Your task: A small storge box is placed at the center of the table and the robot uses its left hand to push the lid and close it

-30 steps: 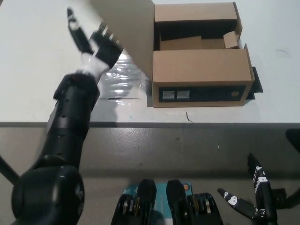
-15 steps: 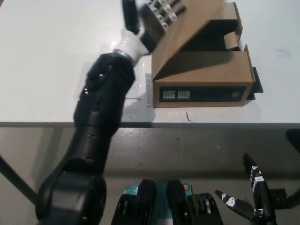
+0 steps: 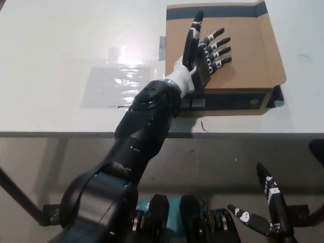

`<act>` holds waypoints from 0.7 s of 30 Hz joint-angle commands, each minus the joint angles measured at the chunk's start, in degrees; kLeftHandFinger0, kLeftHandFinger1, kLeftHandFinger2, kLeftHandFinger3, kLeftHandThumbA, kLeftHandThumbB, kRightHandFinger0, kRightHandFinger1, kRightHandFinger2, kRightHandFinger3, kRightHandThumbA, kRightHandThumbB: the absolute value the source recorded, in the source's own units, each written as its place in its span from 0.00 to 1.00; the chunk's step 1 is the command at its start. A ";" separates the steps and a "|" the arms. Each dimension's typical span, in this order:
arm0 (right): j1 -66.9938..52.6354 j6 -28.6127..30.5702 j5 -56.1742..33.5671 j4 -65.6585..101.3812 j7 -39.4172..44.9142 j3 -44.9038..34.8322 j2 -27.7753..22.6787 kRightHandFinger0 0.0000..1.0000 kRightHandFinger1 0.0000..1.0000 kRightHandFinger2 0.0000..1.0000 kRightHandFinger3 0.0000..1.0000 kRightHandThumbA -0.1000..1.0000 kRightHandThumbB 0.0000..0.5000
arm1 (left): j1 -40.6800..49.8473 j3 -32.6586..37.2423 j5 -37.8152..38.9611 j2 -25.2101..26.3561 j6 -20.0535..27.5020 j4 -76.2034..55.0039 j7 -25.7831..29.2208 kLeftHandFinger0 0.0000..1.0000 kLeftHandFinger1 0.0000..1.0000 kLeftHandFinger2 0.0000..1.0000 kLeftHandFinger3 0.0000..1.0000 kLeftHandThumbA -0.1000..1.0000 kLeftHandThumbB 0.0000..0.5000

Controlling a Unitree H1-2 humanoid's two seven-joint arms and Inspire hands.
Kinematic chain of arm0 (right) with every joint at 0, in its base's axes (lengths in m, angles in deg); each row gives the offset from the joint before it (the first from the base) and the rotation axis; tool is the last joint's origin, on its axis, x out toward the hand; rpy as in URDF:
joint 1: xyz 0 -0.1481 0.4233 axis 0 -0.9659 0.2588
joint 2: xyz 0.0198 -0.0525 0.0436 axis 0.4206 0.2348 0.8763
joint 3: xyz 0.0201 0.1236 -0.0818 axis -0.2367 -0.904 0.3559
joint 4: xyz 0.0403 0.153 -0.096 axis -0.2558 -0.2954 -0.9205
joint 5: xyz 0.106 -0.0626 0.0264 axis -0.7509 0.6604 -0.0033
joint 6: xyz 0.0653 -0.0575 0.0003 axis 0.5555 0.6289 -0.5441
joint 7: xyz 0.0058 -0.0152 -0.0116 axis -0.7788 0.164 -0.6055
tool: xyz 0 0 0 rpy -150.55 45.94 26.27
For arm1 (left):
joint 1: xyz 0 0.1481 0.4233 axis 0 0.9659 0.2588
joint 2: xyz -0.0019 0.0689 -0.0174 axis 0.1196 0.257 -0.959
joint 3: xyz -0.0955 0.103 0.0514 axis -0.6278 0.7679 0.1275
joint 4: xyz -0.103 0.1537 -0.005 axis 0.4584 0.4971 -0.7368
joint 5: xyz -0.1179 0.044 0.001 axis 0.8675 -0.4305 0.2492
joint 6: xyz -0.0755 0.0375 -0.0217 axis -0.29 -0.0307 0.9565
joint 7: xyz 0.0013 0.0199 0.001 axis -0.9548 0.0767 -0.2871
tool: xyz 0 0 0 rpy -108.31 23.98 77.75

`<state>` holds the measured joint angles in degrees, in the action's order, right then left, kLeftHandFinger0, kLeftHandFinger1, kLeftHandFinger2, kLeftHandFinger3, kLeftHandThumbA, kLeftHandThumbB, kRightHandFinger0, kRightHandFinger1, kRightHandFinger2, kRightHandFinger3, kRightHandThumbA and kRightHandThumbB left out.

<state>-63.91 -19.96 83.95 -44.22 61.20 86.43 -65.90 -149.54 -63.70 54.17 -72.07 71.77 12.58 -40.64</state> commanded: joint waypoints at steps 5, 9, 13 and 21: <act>-0.04 2.85 0.37 2.47 0.63 0.01 -1.31 1.00 1.00 1.00 1.00 1.00 0.70 | -0.74 -2.43 -0.58 2.14 -1.61 -3.97 -4.21 1.00 1.00 1.00 1.00 1.00 0.83; -0.25 2.85 0.74 2.33 0.07 0.17 -0.96 1.00 1.00 1.00 1.00 1.00 0.72 | 0.37 -5.21 2.62 3.20 -8.08 -18.75 -5.51 1.00 1.00 1.00 1.00 1.00 0.80; -0.07 2.85 0.20 2.14 0.69 0.22 -1.14 1.00 1.00 1.00 1.00 1.00 0.72 | 2.17 -6.47 7.88 4.65 -15.73 -41.88 -5.08 1.00 1.00 1.00 1.00 1.00 0.85; -0.33 2.85 0.75 1.98 0.38 0.27 -1.83 1.00 1.00 1.00 1.00 1.00 0.69 | 9.53 -7.10 14.87 11.16 -23.69 -84.42 -0.32 1.00 1.00 1.00 1.00 1.00 0.83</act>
<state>-64.31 -20.00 83.95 -44.45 61.37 86.43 -66.38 -140.48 -68.25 56.10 -68.29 63.34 -21.59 -43.14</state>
